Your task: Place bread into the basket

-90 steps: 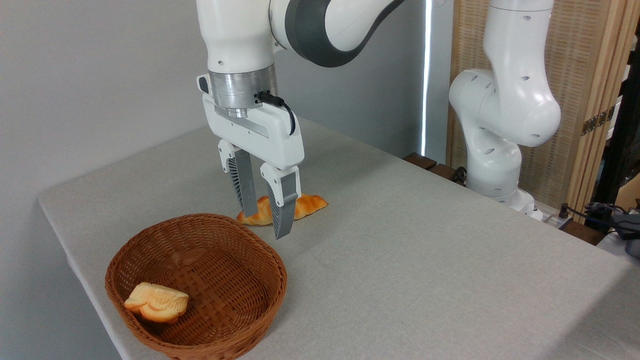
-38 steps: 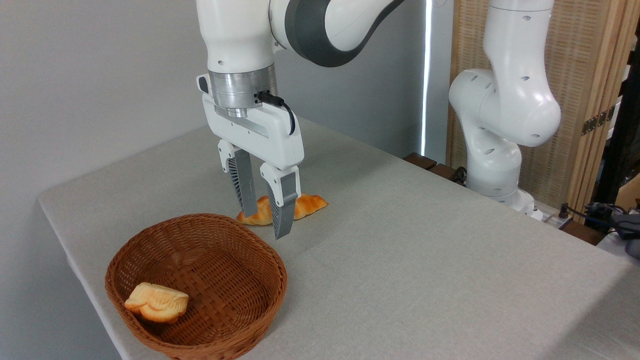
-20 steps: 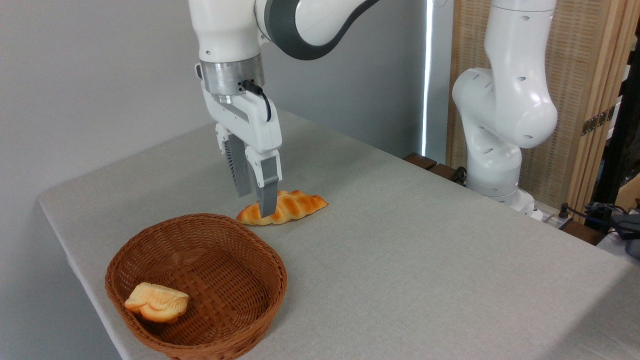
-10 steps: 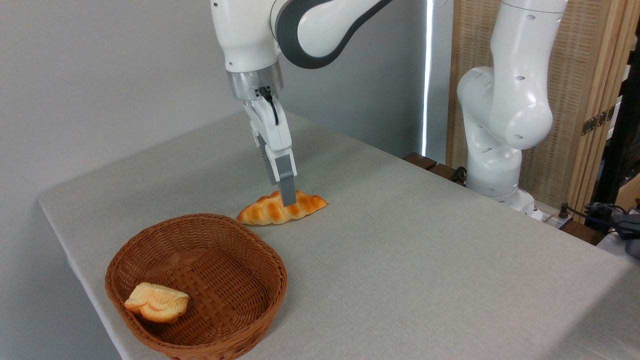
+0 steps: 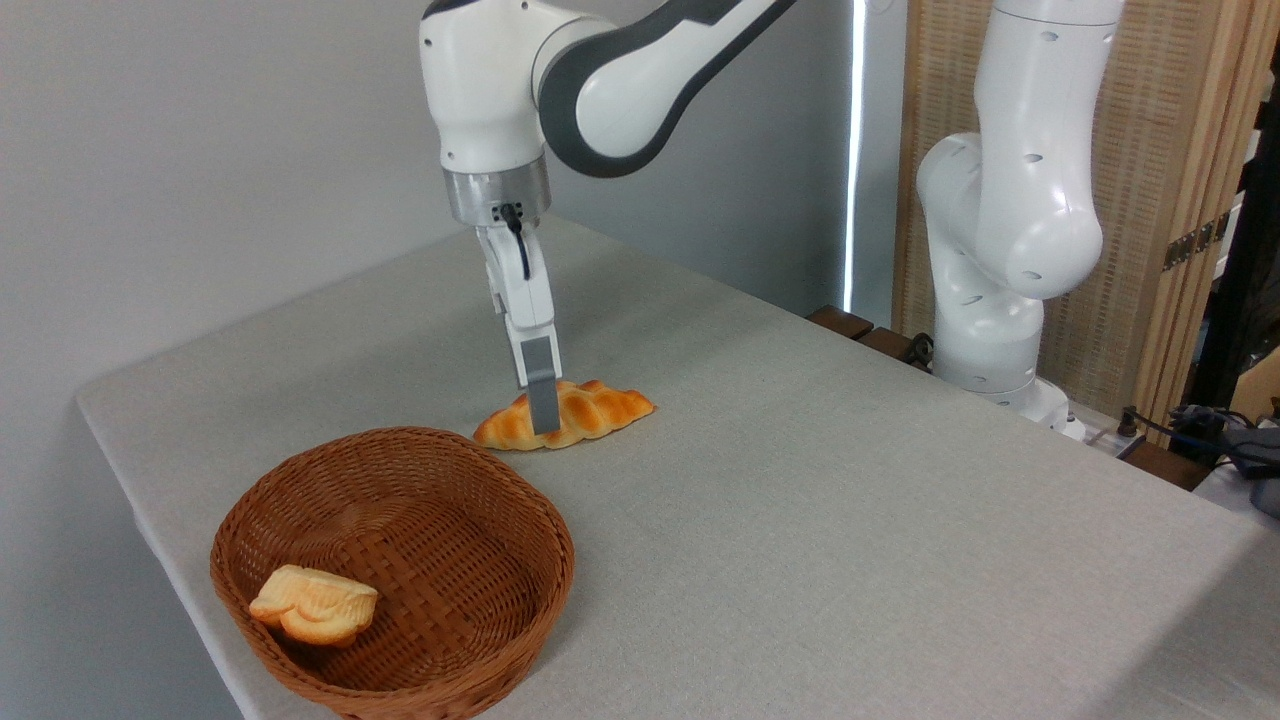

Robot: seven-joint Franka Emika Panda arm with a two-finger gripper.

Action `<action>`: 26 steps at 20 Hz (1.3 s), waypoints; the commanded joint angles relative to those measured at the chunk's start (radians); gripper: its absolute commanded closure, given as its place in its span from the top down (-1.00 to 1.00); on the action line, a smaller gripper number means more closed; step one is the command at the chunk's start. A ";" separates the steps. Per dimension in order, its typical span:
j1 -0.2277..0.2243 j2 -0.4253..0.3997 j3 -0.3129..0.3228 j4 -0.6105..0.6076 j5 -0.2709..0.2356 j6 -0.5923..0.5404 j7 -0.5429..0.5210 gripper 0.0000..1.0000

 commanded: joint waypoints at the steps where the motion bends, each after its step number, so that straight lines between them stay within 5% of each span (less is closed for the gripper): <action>1: -0.020 0.015 0.014 -0.003 -0.018 0.050 0.003 1.00; 5: -0.022 0.019 0.014 -0.003 -0.082 0.070 0.003 1.00; 20: -0.034 0.067 0.014 -0.003 -0.073 0.074 0.014 1.00; 21: -0.034 0.067 0.015 -0.003 -0.073 0.074 0.012 0.85; 24: -0.034 0.067 0.015 -0.001 -0.071 0.073 0.014 -0.28; 26: -0.034 0.067 0.015 -0.003 -0.070 0.070 0.014 -0.50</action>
